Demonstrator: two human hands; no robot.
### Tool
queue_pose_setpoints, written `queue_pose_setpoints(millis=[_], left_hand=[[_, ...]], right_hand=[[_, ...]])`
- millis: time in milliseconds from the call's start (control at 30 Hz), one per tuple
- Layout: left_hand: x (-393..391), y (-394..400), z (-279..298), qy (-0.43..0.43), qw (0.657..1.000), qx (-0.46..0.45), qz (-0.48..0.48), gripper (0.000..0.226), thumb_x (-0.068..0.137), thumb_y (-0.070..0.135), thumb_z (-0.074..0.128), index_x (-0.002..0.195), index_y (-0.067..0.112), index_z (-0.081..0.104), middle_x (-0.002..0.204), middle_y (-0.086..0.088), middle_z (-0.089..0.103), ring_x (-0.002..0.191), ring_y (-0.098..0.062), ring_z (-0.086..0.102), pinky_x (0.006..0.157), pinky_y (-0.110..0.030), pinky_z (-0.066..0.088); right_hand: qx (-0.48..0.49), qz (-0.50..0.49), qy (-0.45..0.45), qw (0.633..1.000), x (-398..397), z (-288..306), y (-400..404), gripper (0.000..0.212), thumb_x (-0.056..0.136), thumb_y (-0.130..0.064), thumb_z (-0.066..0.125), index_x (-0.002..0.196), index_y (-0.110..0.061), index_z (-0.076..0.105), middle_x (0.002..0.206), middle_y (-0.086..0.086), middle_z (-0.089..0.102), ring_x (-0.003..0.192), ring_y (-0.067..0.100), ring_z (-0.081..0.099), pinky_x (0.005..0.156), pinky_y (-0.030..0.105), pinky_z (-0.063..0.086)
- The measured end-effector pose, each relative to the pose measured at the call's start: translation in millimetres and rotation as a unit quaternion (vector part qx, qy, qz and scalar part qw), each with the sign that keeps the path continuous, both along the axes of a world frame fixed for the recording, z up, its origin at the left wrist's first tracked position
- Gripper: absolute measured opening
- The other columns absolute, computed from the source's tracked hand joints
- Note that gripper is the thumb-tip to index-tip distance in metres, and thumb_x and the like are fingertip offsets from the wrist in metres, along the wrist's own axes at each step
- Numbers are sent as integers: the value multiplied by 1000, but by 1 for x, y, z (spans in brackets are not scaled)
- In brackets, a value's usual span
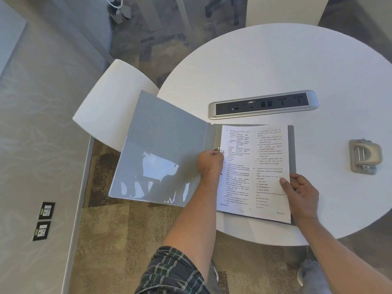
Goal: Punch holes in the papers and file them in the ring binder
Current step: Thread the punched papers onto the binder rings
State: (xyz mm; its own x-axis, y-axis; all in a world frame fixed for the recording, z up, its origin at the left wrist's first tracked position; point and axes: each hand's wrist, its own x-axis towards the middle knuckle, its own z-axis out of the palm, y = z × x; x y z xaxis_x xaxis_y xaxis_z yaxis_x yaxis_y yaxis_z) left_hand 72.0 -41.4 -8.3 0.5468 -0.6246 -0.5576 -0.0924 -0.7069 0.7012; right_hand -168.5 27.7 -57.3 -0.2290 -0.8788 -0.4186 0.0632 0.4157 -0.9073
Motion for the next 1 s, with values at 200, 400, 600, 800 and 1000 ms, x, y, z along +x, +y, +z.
queue_pose_setpoints(millis=[200,400,600,800,1000], left_hand=[[18,16,3,-57,993,-2,-101,5,86,21,79,90,18,78,87,5,75,77,-13,69,67,-23,54],[31,34,5,-100,976,44,-187,14,84,27,84,87,15,80,90,4,77,77,-15,69,72,-33,59],[32,37,7,-93,968,67,-223,14,88,23,80,82,13,72,93,1,75,84,-18,71,74,-34,59],[37,38,2,-38,977,85,-194,18,94,22,73,95,4,69,101,-7,74,85,-20,65,68,-28,49],[40,36,-2,-35,979,87,-180,19,90,20,77,95,2,75,96,-9,75,77,-15,63,66,-27,51]], right_hand=[[-6,1,0,1000,0,-2,0,18,95,-14,72,111,-20,67,88,-21,78,84,0,74,70,14,58],[-3,3,-5,1000,-1,-1,0,23,95,-15,72,117,-16,66,86,-21,77,82,-4,73,69,12,57],[-4,12,-4,1000,-1,1,0,27,95,-13,72,120,-14,64,84,-23,77,80,-4,73,68,12,57],[-15,50,20,998,0,1,1,29,95,-13,71,122,-17,61,79,-26,75,76,-7,71,66,10,56],[-26,52,52,997,-1,-1,2,34,94,-16,73,126,-15,63,78,-24,75,81,3,73,68,13,58]])
